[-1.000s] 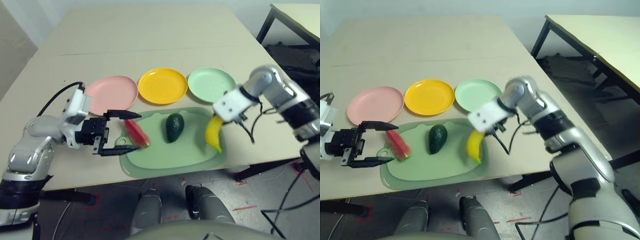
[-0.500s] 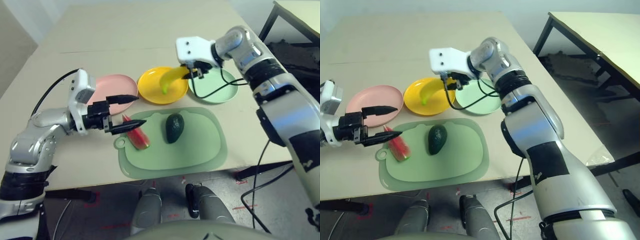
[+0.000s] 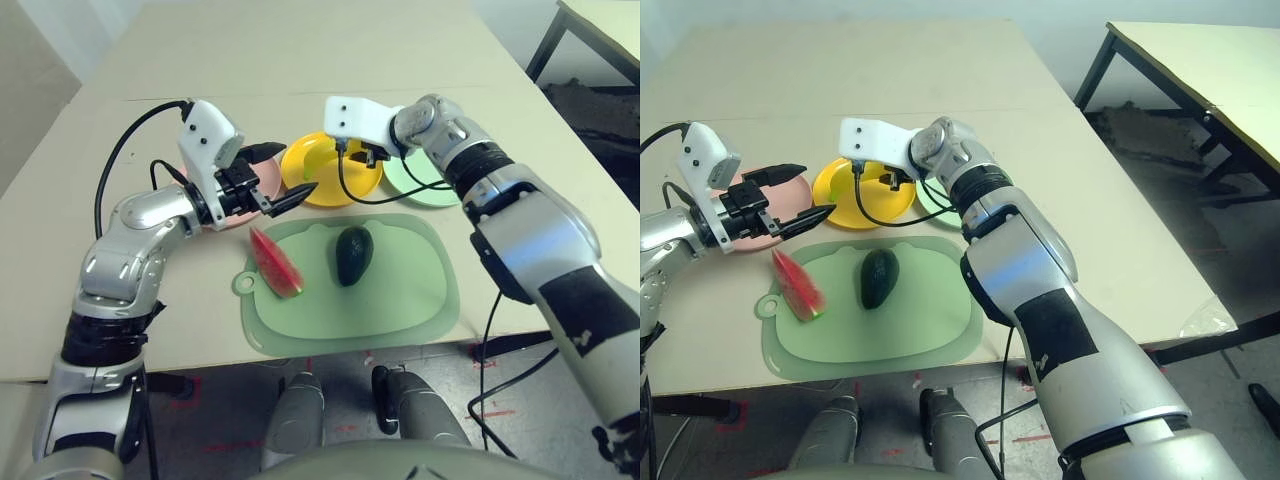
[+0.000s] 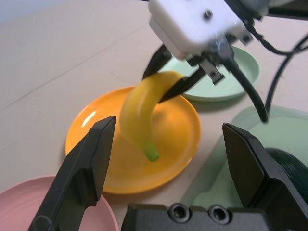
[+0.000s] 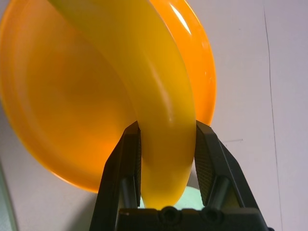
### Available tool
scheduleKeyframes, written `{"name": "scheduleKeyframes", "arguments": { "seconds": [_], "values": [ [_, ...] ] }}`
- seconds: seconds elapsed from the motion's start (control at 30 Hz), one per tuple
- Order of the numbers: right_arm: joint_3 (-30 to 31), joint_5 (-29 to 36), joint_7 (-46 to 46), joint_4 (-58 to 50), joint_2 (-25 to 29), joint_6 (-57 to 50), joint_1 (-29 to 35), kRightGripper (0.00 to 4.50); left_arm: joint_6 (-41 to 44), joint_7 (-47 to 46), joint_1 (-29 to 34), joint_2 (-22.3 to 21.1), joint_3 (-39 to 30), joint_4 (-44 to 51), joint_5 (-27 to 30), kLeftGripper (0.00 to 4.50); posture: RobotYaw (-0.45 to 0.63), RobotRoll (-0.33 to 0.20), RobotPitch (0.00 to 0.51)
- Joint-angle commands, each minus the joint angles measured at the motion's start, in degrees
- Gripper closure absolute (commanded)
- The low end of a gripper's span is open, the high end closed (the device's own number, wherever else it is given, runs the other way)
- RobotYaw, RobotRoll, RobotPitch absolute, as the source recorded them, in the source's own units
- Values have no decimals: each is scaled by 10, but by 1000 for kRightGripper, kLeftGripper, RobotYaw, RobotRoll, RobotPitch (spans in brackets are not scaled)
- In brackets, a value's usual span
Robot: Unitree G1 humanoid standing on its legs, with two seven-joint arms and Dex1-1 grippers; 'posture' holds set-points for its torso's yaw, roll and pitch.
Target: Place the fruits into color-matched plates.
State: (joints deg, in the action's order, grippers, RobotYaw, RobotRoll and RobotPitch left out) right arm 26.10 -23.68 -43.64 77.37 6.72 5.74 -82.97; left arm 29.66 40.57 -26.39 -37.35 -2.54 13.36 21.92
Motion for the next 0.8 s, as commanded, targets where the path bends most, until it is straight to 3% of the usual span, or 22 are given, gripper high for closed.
{"name": "scheduleKeyframes", "arguments": {
  "seconds": [0.03,0.5,0.77,0.8],
  "values": [
    [2,-23,23,11,-6,-3,17,2985,11,-4,-1,1,9,0,-9,0,171,0,156],
    [1,-64,49,17,-15,-1,54,2985,82,-16,34,-47,-7,10,-20,0,207,0,153],
    [1,-76,48,14,-14,23,40,153,74,-9,30,-45,-3,6,-19,0,193,0,150],
    [2,-78,44,13,-12,32,31,42,68,-4,26,-46,0,0,-21,0,184,0,150]
  ]
}}
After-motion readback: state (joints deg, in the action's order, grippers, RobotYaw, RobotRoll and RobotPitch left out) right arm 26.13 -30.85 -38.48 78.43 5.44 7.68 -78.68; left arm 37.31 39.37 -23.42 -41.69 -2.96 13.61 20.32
